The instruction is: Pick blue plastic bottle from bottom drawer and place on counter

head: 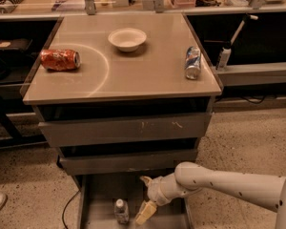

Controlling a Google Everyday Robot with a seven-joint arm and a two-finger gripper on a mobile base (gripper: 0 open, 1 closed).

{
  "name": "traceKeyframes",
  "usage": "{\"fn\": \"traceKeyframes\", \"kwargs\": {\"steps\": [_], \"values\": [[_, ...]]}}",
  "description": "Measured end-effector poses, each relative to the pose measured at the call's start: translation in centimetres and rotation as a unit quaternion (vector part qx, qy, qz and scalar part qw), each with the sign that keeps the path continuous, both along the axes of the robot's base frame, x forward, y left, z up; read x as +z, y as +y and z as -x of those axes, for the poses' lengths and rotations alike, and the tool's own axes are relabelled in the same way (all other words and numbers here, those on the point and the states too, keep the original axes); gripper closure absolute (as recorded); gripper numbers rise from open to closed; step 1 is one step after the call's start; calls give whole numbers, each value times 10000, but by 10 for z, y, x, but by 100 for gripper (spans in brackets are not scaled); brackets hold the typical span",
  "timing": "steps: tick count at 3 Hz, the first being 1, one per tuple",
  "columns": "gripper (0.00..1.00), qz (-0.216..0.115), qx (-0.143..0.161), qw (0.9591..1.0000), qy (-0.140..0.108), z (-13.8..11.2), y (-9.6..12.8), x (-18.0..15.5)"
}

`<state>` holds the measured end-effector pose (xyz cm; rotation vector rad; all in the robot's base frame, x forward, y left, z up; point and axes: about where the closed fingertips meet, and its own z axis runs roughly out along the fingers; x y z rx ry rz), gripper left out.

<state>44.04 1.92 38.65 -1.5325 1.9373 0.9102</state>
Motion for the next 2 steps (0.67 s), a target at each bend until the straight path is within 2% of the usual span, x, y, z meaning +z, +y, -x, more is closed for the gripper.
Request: {"fn": "traceKeyframes", "kwargs": {"steps": [1,2], "values": [[0,-197,-58,9998,-23,-7,14,-22],[0,-527,-184,9984,-78,-12,29,-52]]}}
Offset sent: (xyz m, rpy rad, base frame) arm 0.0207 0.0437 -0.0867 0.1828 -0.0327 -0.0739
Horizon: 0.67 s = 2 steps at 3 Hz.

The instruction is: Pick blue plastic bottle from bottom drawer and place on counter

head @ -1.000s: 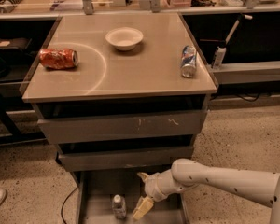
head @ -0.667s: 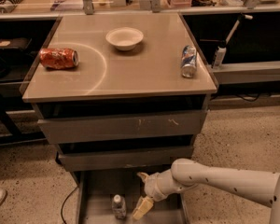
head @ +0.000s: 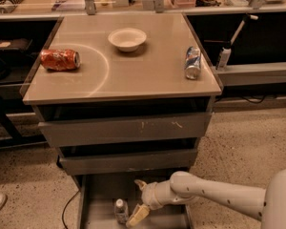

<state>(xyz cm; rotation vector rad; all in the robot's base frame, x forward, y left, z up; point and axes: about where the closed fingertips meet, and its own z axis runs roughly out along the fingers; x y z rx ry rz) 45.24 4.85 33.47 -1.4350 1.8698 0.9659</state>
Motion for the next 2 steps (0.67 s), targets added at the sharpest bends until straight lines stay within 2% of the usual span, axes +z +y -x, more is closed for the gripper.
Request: {"fn": "traceKeyframes", "kwargs": {"steps": [1,2], "values": [[0,-309,-94,9995,-50,7,14,-19],[0,-553,-28,9985,-45,21,36,-35]]}}
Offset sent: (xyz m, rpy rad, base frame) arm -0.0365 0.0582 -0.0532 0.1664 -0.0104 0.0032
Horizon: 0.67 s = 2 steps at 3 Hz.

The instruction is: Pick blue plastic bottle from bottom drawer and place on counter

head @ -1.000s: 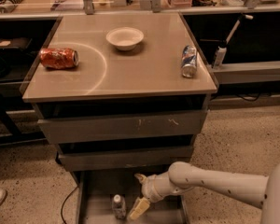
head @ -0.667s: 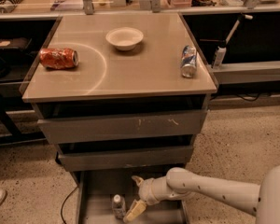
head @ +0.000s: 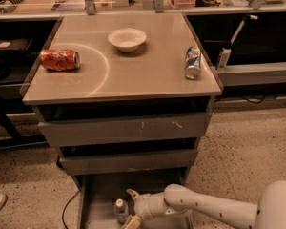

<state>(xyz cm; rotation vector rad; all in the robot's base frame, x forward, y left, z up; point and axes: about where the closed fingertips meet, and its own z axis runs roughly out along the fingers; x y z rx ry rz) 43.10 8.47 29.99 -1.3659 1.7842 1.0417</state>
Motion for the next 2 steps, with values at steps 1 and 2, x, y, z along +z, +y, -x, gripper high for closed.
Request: {"fn": "traceKeyframes", "kwargs": {"steps": [1,2], "values": [[0,-228,109,9997,-22,13,23,-13],[0,-229,109,9997,-22,13,23,-13]]}}
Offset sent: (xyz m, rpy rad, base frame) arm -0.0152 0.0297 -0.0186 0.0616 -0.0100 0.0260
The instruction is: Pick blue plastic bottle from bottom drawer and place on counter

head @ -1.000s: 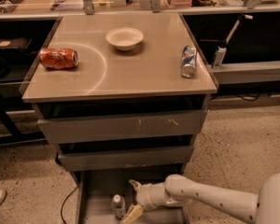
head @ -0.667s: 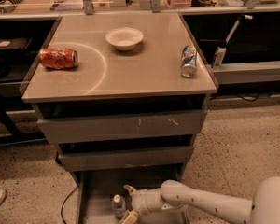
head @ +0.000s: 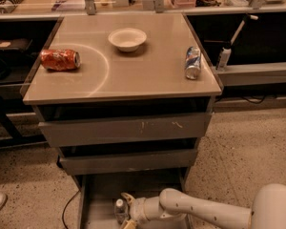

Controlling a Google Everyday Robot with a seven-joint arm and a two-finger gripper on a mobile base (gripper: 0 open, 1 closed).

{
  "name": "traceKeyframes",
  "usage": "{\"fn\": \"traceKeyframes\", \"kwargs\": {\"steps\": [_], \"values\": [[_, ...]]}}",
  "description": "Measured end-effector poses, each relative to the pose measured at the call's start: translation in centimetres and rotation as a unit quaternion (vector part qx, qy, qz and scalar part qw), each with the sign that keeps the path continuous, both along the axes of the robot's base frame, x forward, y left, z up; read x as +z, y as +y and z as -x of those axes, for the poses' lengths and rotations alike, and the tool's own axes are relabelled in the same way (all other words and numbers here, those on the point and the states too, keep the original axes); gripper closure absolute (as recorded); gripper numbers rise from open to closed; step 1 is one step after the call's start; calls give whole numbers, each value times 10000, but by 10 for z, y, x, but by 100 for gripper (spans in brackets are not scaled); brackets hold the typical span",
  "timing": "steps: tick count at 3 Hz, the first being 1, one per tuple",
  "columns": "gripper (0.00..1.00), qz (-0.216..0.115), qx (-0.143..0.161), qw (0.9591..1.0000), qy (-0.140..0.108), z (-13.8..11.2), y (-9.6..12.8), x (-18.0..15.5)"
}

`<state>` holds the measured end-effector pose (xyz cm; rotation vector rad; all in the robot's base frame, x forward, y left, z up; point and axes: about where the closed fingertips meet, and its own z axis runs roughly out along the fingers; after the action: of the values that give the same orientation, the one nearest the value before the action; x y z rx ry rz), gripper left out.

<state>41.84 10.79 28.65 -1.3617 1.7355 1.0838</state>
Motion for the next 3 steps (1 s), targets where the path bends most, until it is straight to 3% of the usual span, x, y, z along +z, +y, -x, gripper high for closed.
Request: {"fn": "traceKeyframes", "kwargs": {"steps": [1,3], "values": [[0,-8,-24,10000,-89,-6,-1,1],[0,76,-116,9992,-369,-43,-2,1]]}}
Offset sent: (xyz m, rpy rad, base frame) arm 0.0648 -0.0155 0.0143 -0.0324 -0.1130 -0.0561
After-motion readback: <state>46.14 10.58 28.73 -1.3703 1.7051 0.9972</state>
